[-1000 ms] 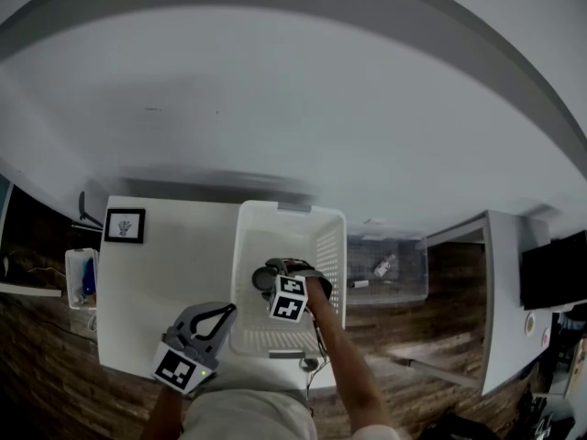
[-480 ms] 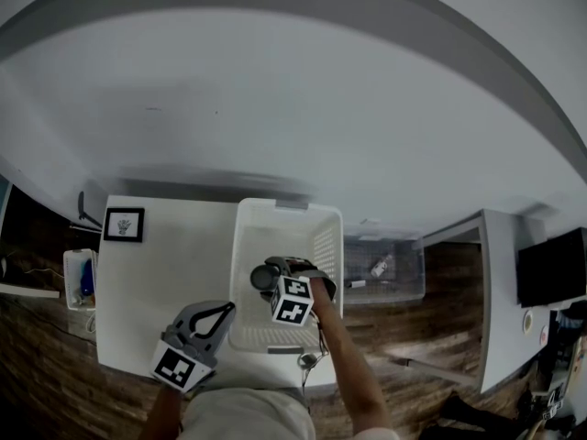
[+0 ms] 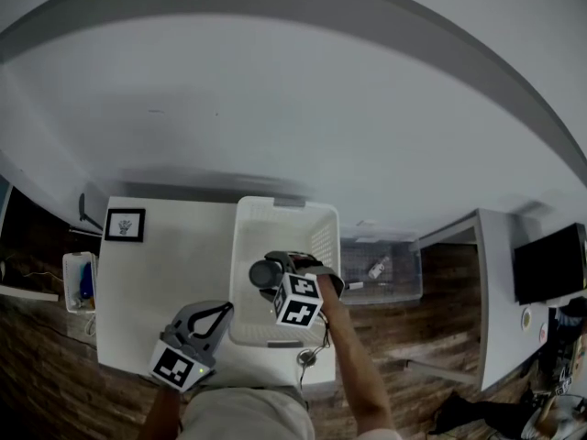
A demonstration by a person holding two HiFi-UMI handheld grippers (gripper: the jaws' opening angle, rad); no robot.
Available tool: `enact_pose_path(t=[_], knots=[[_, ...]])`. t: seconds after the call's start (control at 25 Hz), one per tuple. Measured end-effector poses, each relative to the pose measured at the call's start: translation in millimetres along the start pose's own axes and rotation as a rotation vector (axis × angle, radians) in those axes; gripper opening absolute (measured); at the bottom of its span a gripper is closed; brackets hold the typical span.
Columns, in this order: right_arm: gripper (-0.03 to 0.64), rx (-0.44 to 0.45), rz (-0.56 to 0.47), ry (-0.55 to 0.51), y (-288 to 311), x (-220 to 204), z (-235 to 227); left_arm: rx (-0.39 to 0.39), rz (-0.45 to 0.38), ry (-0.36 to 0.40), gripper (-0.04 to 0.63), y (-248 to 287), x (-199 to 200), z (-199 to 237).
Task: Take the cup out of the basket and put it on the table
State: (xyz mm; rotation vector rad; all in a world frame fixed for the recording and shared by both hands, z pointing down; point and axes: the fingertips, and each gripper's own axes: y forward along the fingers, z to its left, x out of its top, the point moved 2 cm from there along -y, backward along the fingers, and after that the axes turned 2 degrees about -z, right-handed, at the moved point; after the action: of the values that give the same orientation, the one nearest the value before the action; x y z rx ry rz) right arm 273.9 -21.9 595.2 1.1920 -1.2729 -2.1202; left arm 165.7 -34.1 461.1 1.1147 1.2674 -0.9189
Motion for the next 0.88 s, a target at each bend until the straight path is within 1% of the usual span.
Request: enact_pose_path(t=[0.24, 0.88], knots=[[0.342, -0.035, -0.013, -0.017, -25, 17, -4, 0.007, -0.005, 0.009, 0.0, -9, 3, -2], [0.34, -0.077, -0.074, -0.07, -82, 61, 4, 0.028, -0.017, 0.011, 0.0, -32, 6, -8]])
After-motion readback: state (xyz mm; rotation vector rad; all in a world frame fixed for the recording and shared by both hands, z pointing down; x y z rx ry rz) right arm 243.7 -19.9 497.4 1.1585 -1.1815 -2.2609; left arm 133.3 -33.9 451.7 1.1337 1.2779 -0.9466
